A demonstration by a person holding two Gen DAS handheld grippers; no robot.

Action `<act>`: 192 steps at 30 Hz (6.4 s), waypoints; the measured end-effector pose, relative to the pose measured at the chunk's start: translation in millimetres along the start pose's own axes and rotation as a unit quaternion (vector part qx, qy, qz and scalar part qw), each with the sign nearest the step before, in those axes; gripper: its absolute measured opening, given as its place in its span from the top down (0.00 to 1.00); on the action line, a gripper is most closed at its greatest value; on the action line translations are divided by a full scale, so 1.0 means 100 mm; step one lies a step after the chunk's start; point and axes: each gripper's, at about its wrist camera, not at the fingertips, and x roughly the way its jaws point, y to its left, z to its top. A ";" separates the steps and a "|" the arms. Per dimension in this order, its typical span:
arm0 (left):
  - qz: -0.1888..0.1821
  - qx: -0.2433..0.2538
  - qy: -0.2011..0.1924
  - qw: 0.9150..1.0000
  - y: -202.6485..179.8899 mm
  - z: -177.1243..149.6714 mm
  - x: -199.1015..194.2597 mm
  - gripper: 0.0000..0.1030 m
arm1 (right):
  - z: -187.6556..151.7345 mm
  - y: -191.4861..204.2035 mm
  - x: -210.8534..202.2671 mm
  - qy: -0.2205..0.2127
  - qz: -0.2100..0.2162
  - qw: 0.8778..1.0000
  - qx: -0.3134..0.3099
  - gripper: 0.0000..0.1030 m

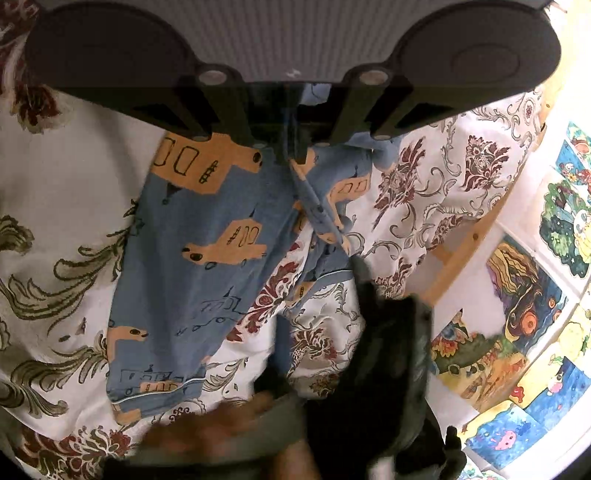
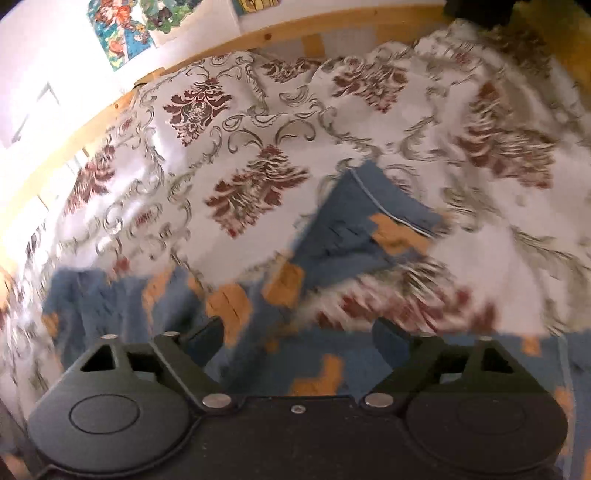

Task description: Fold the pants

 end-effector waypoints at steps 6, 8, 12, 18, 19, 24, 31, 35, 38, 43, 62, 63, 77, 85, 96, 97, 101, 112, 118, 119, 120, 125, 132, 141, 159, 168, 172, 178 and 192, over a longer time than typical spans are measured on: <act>0.006 0.006 -0.010 1.000 -0.02 -0.01 -0.01 0.97 | 0.60 -0.08 0.49 0.025 -0.020 0.999 0.033 0.29; 0.006 0.004 -0.012 1.000 -0.02 -0.02 -0.03 0.97 | 0.80 -0.17 0.64 0.031 -0.021 0.998 0.060 0.35; 0.012 0.011 -0.020 1.000 -0.03 -0.03 -0.03 0.97 | 1.09 -0.27 0.91 0.058 -0.015 0.994 0.091 0.37; 0.010 0.010 -0.020 1.000 -0.02 -0.03 -0.04 0.97 | 1.23 -0.30 1.15 0.088 -0.038 0.990 0.103 0.46; 0.009 0.009 -0.020 1.000 -0.02 -0.03 -0.03 0.97 | 1.24 -0.30 1.16 0.091 -0.043 0.990 0.102 0.53; 0.009 0.007 -0.019 1.000 -0.02 -0.03 -0.03 0.97 | 1.23 -0.30 1.15 0.090 -0.038 0.991 0.095 0.96; 0.033 0.013 -0.032 0.999 -0.01 -0.04 -0.07 0.97 | 1.21 -0.35 0.82 0.026 -0.030 0.994 0.101 1.00; 0.055 0.009 -0.051 0.997 0.02 -0.03 -0.13 0.98 | 1.19 -0.38 0.32 -0.038 -0.039 0.995 0.078 1.00; 0.064 0.008 -0.070 0.995 0.08 -0.01 -0.20 0.98 | 1.05 -0.36 -0.19 -0.104 -0.062 0.992 0.033 1.00; 0.035 0.040 -0.104 0.993 0.13 -0.10 -0.41 0.98 | 0.28 -0.48 -0.89 -0.191 -0.127 0.971 0.067 1.00; 0.015 0.162 -0.123 0.979 -0.43 -0.35 -0.47 0.97 | -0.97 -0.81 -0.84 -0.122 -0.217 0.942 0.224 1.00; 0.013 0.164 -0.123 0.979 -0.45 -0.35 -0.47 0.97 | -0.99 -0.84 -0.87 -0.122 -0.216 0.941 0.228 1.00; -0.050 0.128 -0.090 0.986 -0.35 -0.30 -0.44 0.99 | -1.15 -0.68 -1.02 -0.125 -0.251 0.929 0.242 1.00; -0.061 0.120 -0.068 0.989 -0.32 -0.30 -0.36 0.99 | -1.25 -0.61 -0.95 -0.103 -0.273 0.925 0.243 1.00; -0.064 0.114 -0.059 0.990 -0.31 -0.29 -0.35 0.98 | -1.19 -1.12 -1.09 -0.127 -0.212 0.904 0.350 0.61; -0.072 0.106 -0.056 0.990 -0.28 -0.28 -0.35 0.98 | -1.15 -1.16 -1.08 -0.124 -0.212 0.905 0.347 0.61; -0.158 0.029 -0.026 0.987 0.01 -0.21 -0.37 0.80 | -1.08 -1.30 -1.09 -0.108 -0.191 0.912 0.348 0.53; -0.273 -0.183 -0.009 0.945 1.26 0.50 0.37 0.03 | -1.38 -1.42 -1.20 -0.172 -0.107 0.874 0.441 0.13; -0.342 -0.178 -0.024 0.922 1.26 1.35 1.15 0.00 | -1.41 -1.42 -1.19 -0.201 -0.088 0.868 0.444 0.02; -0.357 -0.179 -0.022 0.917 1.23 1.46 1.28 0.00 | -1.42 -1.42 -1.19 -0.204 -0.088 0.866 0.447 0.02; -0.376 -0.181 -0.015 0.909 1.19 1.57 1.42 0.00 | -1.43 -1.43 -1.20 -0.206 -0.087 0.865 0.449 0.02; -0.457 -0.198 0.040 0.866 0.99 1.91 1.92 0.04 | -1.45 -1.41 -1.20 -0.209 -0.106 0.861 0.452 0.08; -0.497 -0.156 0.087 0.849 0.71 2.12 2.17 0.42 | -1.48 -1.43 -1.19 -0.209 -0.123 0.849 0.470 0.30; -0.478 -0.154 0.113 0.857 0.59 2.16 2.20 0.91 | -1.49 -1.44 -1.18 -0.194 -0.141 0.847 0.475 0.69; -0.438 -0.107 0.068 0.890 0.54 2.59 1.84 0.93 | -1.48 -1.32 -1.27 -0.208 -0.181 0.853 0.444 0.66; -0.434 -0.094 0.065 0.894 0.45 2.62 1.82 0.93 | -1.36 -1.20 -1.27 -0.214 -0.211 0.870 0.391 0.62; -0.432 -0.092 0.065 0.895 0.45 2.62 1.82 0.93 | -1.32 -1.28 -1.20 -0.209 -0.228 0.866 0.393 0.70; -0.429 -0.097 0.066 0.895 0.46 2.63 1.79 0.93 | -1.33 -1.31 -1.20 -0.210 -0.233 0.865 0.393 0.95; -0.420 -0.099 0.057 0.900 0.20 2.66 1.80 0.88 | -1.37 -1.27 -1.24 -0.197 -0.280 0.857 0.385 0.90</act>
